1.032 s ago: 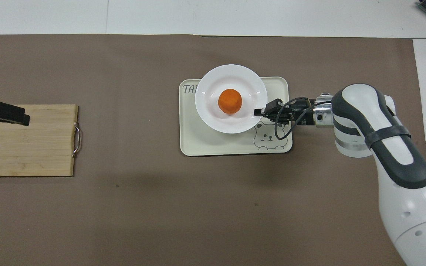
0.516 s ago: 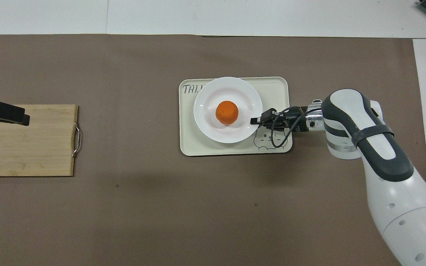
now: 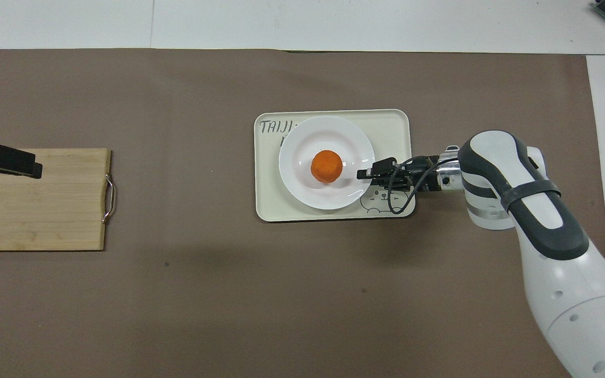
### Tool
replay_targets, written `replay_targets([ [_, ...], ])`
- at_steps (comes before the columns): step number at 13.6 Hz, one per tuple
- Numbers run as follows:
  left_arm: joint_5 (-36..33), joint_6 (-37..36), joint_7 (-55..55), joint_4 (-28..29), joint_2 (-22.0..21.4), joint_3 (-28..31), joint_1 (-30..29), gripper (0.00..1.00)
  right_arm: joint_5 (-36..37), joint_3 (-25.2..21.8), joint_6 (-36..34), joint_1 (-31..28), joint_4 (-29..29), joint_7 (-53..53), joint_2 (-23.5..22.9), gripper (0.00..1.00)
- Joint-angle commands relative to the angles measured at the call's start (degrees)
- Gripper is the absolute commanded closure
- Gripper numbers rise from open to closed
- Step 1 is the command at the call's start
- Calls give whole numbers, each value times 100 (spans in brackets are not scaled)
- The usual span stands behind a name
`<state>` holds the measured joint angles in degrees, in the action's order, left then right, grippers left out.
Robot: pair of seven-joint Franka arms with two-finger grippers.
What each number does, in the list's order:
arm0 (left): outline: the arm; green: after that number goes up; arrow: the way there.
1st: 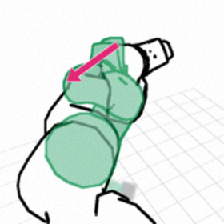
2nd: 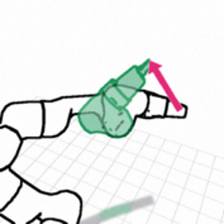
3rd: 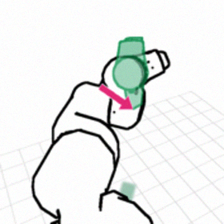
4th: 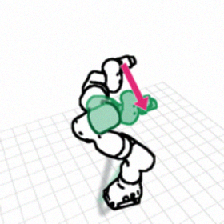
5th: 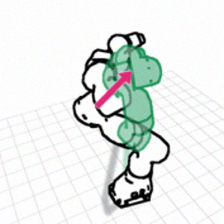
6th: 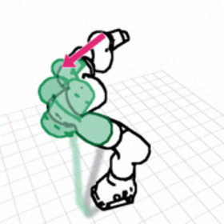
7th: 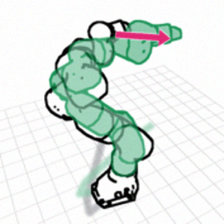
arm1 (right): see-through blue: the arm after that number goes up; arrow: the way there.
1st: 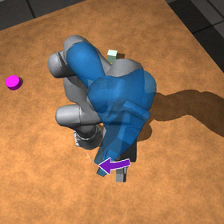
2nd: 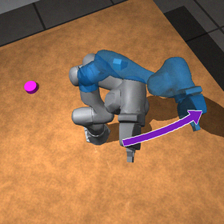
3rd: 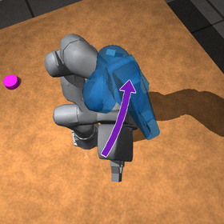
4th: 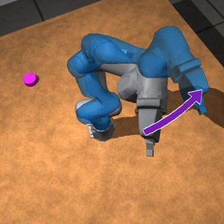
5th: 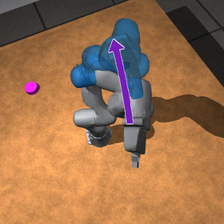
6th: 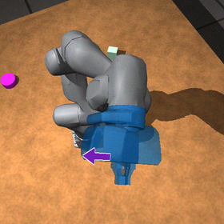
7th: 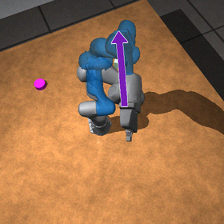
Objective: Place orange and plate with both arms
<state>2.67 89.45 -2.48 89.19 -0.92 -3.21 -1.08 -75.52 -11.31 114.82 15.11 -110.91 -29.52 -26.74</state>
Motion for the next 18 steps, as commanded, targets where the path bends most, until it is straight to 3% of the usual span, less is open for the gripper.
replay_targets([
  [1,-117,-94,-25,2,-66,31,38,0,719,-12,-38,-87,139,304,256,0],
  [7,-117,-94,-25,2,-58,31,38,0,2205,-213,-38,-324,351,763,713,0],
  [14,-117,-94,-25,2,-58,31,38,0,4982,-302,-143,-316,526,2606,1723,0],
  [18,-117,-94,-25,2,-66,31,38,0,5915,-310,-985,-298,991,3293,2084,0],
])
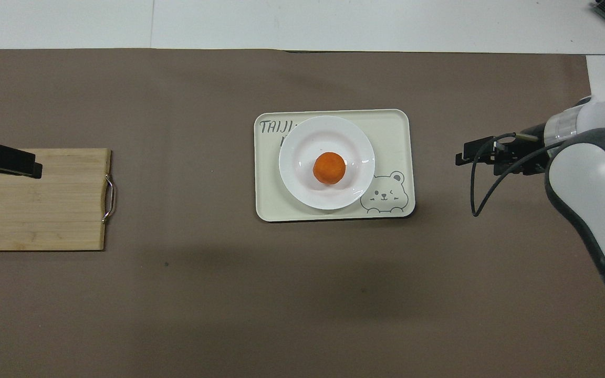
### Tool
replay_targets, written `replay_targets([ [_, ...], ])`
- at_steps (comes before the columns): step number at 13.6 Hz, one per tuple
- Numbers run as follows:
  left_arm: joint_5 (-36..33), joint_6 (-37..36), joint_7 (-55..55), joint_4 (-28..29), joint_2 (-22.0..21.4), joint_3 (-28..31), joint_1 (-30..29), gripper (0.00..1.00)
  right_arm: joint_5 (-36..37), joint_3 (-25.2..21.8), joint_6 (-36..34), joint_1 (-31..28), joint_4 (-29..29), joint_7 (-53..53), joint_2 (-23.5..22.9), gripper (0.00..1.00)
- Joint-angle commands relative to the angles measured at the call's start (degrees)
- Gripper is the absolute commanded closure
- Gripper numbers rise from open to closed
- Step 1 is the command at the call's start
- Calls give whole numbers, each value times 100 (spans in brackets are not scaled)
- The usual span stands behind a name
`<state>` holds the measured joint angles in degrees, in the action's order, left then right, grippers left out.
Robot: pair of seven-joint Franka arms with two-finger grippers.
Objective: Place orange and plate with both arms
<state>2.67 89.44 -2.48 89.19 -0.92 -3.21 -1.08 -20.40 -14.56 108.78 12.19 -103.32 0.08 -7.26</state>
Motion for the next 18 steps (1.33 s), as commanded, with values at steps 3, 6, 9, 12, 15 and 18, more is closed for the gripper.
replay_targets([
  [3,-117,-94,-25,2,-66,31,38,0,1142,84,-848,21,268,493,628,0],
  [6,-117,-94,-25,2,-58,31,38,0,1441,85,-1383,-32,215,414,954,0],
  [9,-117,-94,-25,2,-58,31,38,0,1644,58,-1666,-120,101,168,1182,0],
  [12,-117,-94,-25,2,-66,31,38,0,1935,32,-1772,-330,-127,-191,1358,0],
  [15,-117,-94,-25,2,-58,31,38,0,2040,14,-1737,-533,12,-649,1376,0],
  [18,-117,-94,-25,2,-66,31,38,0,2181,84,-1702,-455,565,-641,1324,0],
])
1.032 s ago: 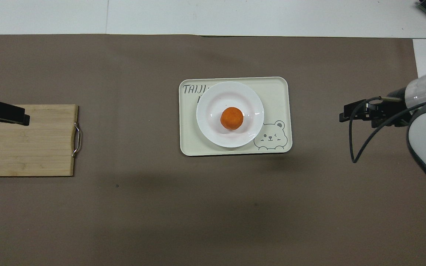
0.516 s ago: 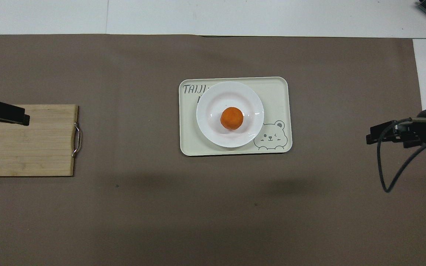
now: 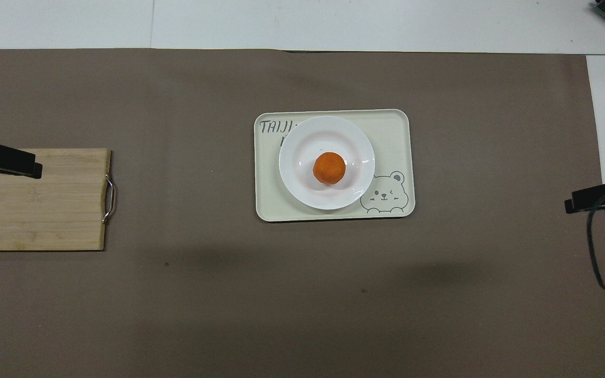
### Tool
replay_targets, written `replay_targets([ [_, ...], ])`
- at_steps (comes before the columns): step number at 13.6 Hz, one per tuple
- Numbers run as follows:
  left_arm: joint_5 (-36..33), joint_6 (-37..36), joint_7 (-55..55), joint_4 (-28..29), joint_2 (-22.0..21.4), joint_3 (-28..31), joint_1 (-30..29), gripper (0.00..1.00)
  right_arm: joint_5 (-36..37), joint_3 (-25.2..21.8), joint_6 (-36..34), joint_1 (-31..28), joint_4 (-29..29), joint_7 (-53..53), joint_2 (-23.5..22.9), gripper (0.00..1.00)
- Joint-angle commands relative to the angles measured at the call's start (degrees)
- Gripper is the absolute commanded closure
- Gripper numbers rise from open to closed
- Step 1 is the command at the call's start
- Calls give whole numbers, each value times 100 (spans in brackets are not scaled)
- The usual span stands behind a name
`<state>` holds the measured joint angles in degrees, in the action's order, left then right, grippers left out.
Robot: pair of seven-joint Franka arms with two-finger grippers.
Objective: Place orange and plate with both arms
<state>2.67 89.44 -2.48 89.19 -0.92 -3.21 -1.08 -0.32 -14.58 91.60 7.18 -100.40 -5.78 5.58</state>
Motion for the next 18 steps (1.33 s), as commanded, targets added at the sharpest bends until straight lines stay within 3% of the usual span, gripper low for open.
replay_targets([
  [1,-117,-93,-25,2,-58,31,38,0,173,96,16,55,450,-55,22,0],
  [5,-117,-93,-25,2,-58,31,38,0,112,105,-256,64,1233,-81,-277,0],
  [18,-117,-93,-25,2,-58,31,38,0,173,228,-424,161,1225,-55,-189,0],
])
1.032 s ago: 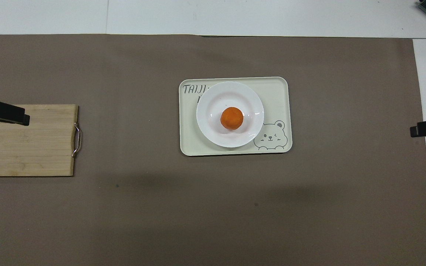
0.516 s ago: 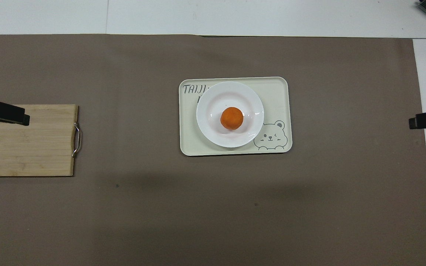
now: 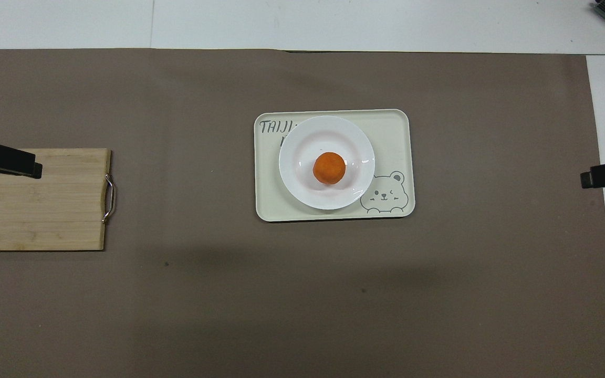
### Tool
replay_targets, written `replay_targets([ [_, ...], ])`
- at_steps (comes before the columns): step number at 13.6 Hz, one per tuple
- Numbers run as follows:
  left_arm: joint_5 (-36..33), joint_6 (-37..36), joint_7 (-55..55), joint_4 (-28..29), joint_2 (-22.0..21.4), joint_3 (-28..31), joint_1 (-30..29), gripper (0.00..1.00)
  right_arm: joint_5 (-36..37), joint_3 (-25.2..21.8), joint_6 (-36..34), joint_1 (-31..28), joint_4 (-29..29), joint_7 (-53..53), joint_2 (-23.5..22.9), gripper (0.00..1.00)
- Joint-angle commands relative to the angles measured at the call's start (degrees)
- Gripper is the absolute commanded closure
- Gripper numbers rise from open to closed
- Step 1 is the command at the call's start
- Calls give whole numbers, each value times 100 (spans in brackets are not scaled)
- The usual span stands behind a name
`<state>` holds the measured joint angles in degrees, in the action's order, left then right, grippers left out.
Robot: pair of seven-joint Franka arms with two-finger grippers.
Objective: Place orange and plate with both arms
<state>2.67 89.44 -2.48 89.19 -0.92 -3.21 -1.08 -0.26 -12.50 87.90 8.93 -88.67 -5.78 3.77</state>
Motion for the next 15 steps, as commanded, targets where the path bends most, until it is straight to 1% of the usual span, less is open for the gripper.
replay_targets([
  [1,-117,-93,-25,2,-58,31,38,0,158,20,-54,-14,43,-55,-8,0],
  [5,-117,-93,-25,2,-58,31,38,0,157,11,-54,-23,34,-55,19,0],
  [6,-117,-93,-25,2,-58,31,38,0,140,55,-71,-119,34,-63,10,0],
  [8,-117,-93,-25,2,-66,31,38,0,140,309,-124,-347,26,-55,19,0],
  [9,-117,-93,-25,2,-58,31,38,0,140,336,-115,-392,26,-55,19,0],
  [15,-117,-93,-25,2,-58,31,38,0,157,257,-142,-235,-27,-46,28,0],
])
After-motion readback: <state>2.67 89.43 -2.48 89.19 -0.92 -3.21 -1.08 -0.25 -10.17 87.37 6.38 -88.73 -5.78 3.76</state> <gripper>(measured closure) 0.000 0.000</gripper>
